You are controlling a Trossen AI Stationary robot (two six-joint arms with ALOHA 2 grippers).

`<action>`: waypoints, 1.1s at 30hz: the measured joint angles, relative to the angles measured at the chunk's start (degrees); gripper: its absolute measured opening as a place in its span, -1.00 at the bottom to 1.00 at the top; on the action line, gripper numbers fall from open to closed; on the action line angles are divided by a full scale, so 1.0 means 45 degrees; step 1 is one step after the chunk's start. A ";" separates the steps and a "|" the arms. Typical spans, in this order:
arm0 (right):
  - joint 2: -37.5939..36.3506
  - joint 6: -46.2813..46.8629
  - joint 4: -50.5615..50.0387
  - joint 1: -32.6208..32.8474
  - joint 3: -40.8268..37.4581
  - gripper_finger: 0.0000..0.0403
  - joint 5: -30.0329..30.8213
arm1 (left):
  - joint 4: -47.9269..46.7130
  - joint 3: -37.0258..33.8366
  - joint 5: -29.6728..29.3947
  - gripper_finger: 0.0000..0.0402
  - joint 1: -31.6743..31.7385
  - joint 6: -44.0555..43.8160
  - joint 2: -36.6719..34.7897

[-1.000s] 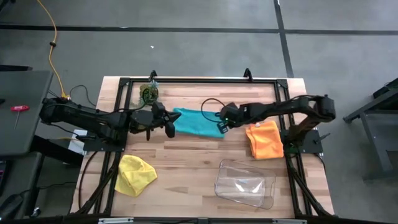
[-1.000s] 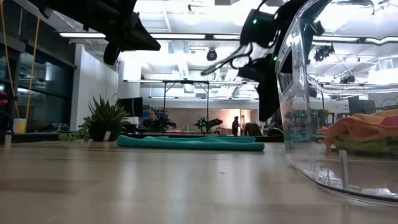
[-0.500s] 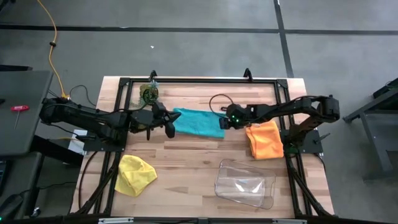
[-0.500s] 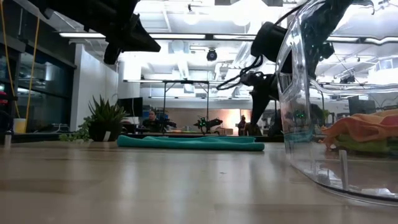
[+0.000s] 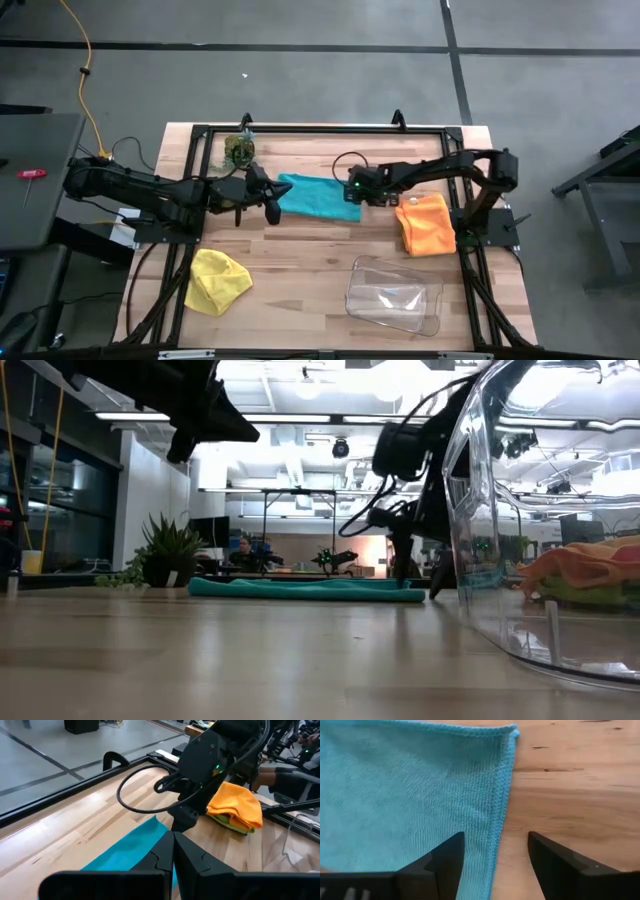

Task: Fold microfiber towels
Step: Fold the blue cloth

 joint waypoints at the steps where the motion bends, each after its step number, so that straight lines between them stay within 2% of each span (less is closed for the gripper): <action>1: 0.0139 0.0200 -0.0271 0.0008 0.0220 0.01 0.0112 | 0.0006 -0.0004 0.0004 -1.00 0.0000 -0.0031 0.0000; 12: 0.2300 0.0146 -0.2269 0.0399 0.2582 -0.45 0.0456 | 0.0087 0.0000 0.0045 -1.00 0.0000 0.0140 -0.0003; 16: 0.2385 0.0005 -0.2264 0.0507 0.2700 -0.67 0.1113 | 0.0080 0.0000 0.0050 -1.00 0.0000 0.0156 -0.0003; 19: 0.2354 -0.0988 -0.2279 0.0351 0.2698 -0.91 0.1164 | 0.0086 0.0000 0.0040 -1.00 0.0005 0.0341 -0.0003; 21: 0.2283 -0.1489 -0.2488 0.0249 0.2589 -0.96 0.1159 | 0.0088 -0.0002 0.0036 -1.00 0.0010 0.0483 -0.0003; 26: 0.1105 -0.2243 -0.2239 -0.0179 0.1286 -0.99 0.1044 | 0.0086 0.0000 0.0031 -1.00 0.0010 0.0579 -0.0003; 30: -0.0725 -0.2124 -0.2998 -0.0743 -0.0574 -0.99 0.1875 | 0.0091 0.0000 0.0024 -1.00 0.0010 0.0559 -0.0003; 33: -0.2473 -0.2233 -0.3378 -0.1293 -0.1868 -1.00 0.1953 | 0.0093 -0.0002 -0.0023 -1.00 0.0010 0.0549 -0.0003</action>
